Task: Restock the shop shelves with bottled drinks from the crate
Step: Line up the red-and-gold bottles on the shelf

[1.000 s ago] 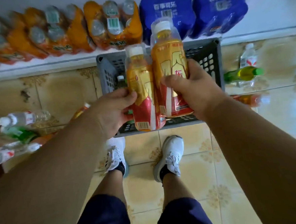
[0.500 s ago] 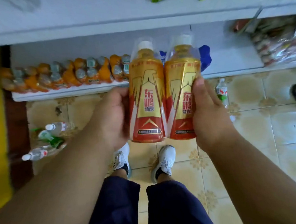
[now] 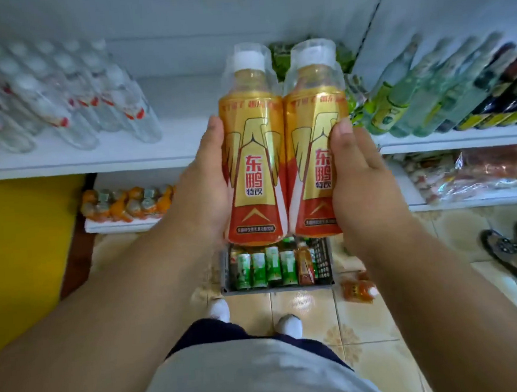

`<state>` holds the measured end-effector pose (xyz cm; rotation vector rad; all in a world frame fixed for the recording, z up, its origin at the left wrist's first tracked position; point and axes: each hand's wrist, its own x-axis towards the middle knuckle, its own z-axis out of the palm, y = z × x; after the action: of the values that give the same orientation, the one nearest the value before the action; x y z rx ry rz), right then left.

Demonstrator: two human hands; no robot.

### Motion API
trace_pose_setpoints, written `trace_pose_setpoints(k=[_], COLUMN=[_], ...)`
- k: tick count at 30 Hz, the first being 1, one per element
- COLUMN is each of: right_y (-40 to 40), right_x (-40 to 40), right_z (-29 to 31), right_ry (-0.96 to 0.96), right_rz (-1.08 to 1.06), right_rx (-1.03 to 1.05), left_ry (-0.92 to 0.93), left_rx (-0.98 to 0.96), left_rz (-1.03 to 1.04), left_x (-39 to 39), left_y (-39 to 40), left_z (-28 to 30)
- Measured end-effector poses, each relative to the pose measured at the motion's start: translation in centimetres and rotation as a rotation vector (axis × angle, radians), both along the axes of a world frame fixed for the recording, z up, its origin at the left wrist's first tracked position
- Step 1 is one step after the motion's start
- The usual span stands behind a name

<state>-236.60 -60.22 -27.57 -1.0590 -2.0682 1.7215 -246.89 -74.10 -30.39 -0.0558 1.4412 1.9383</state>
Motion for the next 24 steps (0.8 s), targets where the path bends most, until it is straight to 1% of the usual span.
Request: trace_pose_setpoints(k=[3, 5, 8, 11, 14, 17, 19, 22, 24], right_y=[0.8, 1.2, 1.3, 1.2, 1.2, 0.8, 0.4, -0.3, -0.8], right_x=[0.2, 0.3, 0.0, -1.4, -3.7, -6.5, -8.7, -11.8, -14.1], right_z=[3.5, 5.0, 7.1, 9.0, 10.9, 12.8, 14.0, 15.2, 15.7], right_ry=[0.054, 0.081, 0.126, 0.206, 0.298, 0.356, 0.383, 0.435, 0.474], right_rz=[0.015, 0.025, 0.046, 0.066, 0.075, 0.092, 0.103, 0.123, 0.141], right_rx=[0.045, 0.027, 0.06, 0.086, 0.079, 0.068, 0.096, 0.096, 0.084], left_ry=[0.055, 0.088, 0.131, 0.187, 0.315, 0.41, 0.485, 0.518, 0.554], left_rx=[0.028, 0.017, 0.035, 0.045, 0.011, 0.059, 0.089, 0.179, 0.2], left_rz=[0.048, 0.06, 0.073, 0.033, 0.0, -0.102, -0.139, -0.202, -0.246], left_x=[0.1, 0.4, 0.1, -1.6, -4.4, -8.1, -11.0, -14.8, -17.3], left_y=[0.9, 1.2, 1.4, 1.3, 1.3, 0.9, 0.5, 0.1, -0.3], left_z=[3.4, 5.2, 7.5, 9.9, 12.1, 14.1, 15.4, 16.5, 17.3])
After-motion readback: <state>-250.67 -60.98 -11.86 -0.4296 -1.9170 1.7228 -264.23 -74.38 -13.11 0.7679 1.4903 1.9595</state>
